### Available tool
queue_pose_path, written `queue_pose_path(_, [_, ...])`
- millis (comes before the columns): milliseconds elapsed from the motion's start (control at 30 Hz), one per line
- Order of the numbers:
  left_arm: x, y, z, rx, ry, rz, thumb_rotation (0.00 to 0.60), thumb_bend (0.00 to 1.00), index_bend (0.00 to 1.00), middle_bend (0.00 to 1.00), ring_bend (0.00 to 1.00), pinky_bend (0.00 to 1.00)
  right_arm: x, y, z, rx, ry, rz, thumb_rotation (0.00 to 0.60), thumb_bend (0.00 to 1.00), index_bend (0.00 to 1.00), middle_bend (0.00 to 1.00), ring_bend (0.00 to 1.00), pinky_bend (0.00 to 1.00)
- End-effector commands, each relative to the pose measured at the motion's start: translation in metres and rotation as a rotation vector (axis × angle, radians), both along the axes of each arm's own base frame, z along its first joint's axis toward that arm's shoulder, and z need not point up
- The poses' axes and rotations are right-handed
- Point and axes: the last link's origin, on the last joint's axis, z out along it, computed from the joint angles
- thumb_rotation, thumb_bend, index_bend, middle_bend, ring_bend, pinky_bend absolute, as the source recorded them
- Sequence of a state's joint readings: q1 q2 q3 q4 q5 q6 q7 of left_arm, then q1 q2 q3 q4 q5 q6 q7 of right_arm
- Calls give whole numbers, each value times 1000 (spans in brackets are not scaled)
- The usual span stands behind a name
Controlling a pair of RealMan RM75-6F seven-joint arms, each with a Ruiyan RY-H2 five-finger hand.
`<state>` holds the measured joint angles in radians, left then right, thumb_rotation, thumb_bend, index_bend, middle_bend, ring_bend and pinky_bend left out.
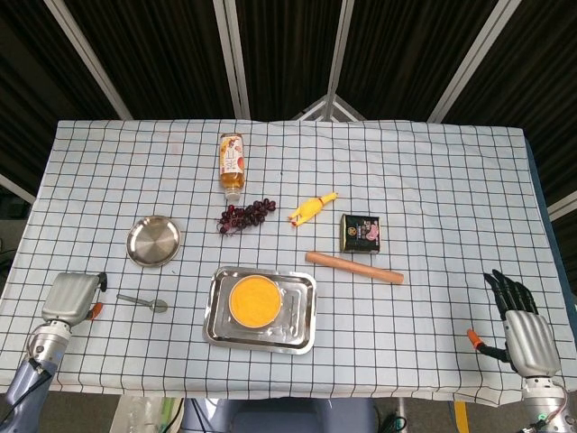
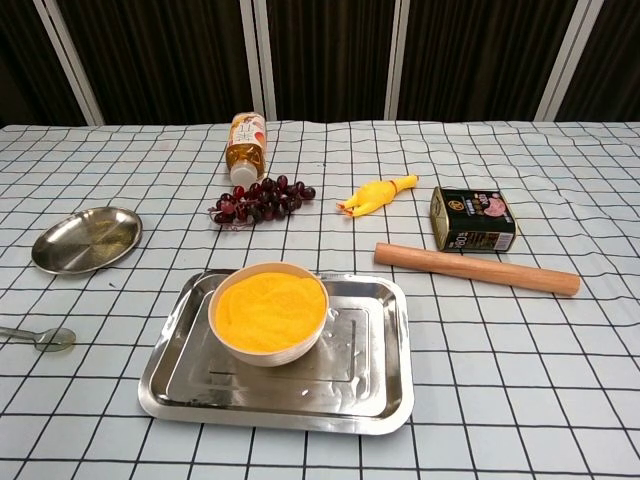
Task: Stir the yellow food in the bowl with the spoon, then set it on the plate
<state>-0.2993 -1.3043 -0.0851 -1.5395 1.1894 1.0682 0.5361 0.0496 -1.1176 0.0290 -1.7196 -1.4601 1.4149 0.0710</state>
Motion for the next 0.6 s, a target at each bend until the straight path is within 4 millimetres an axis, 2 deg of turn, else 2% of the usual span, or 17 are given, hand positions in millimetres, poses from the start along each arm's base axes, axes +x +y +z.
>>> queue_pose_path(33, [4, 5, -9, -12, 6, -2, 600, 422, 471, 1000, 1000, 998, 0, 0, 0, 1, 1, 0, 600, 317, 0, 0, 0, 0])
queue_pose_path(600, [17, 11, -39, -56, 34, -19, 600, 470, 506, 1000, 1000, 998, 0, 0, 0, 1, -4, -4, 600, 317, 0, 0, 0, 0])
